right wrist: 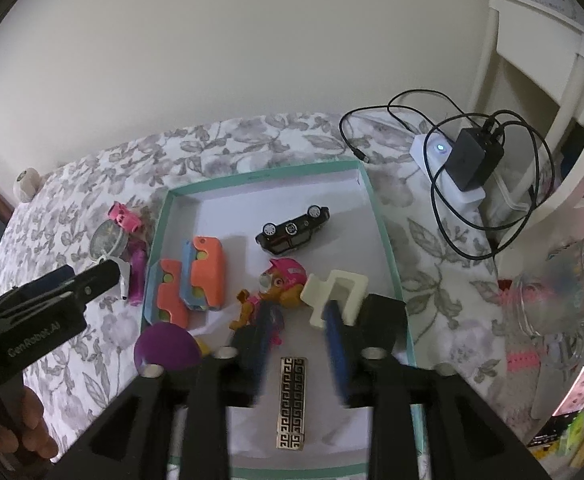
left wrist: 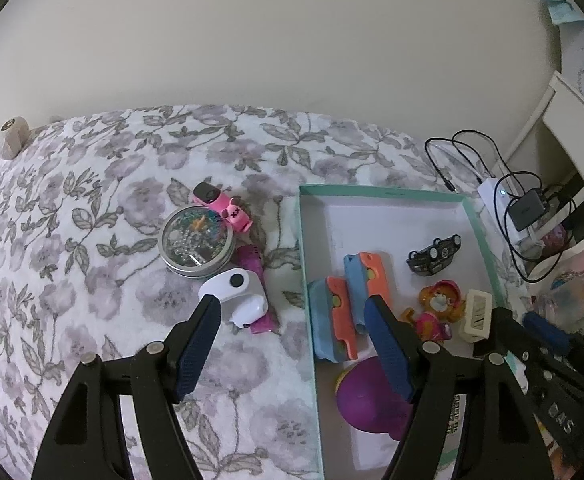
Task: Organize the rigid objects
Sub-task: 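Move the left tool to the white watch while the right tool approaches the pink lighter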
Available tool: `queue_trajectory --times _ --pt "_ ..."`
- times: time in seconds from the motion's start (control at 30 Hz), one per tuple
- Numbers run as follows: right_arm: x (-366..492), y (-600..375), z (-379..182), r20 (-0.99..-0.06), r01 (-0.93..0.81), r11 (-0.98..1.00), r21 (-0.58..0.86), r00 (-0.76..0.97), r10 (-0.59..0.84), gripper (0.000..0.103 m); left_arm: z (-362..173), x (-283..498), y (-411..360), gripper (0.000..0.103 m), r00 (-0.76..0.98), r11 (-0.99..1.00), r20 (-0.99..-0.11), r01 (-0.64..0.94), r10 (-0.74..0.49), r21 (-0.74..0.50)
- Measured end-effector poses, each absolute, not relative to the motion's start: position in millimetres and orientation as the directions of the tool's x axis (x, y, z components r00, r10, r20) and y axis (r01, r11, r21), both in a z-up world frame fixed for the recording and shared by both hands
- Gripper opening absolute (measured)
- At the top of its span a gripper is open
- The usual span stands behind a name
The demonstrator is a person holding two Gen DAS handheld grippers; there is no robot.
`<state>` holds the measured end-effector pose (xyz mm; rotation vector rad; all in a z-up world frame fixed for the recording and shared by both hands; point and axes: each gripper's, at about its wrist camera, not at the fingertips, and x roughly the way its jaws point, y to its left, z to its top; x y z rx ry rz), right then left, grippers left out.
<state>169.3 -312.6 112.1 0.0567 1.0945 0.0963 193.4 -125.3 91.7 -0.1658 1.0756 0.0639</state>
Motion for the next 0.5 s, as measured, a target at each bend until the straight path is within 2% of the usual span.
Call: queue_trajectory --times 0.03,0.1,0.3,0.5 --pt "169 -312 113 -0.882 -0.051 0.994 0.093 0.459 0.106 0.063 91 194 -125 0.09 0.473 0.986 -0.881 -0.137 -0.022 -0.099" --pt "169 -312 112 -0.882 -0.051 0.994 0.092 0.46 0.105 0.063 89 194 -122 0.097 0.474 0.984 -0.88 -0.152 -0.007 -0.09" --pt "171 -313 110 -0.882 -0.039 0.996 0.085 0.462 0.093 0.073 84 195 -111 0.097 0.469 0.978 -0.883 -0.195 0.028 -0.073" --pt "171 -311 110 -0.875 -0.04 0.996 0.078 0.476 0.088 0.09 85 194 -97 0.098 0.482 0.968 -0.875 -0.238 0.045 -0.081"
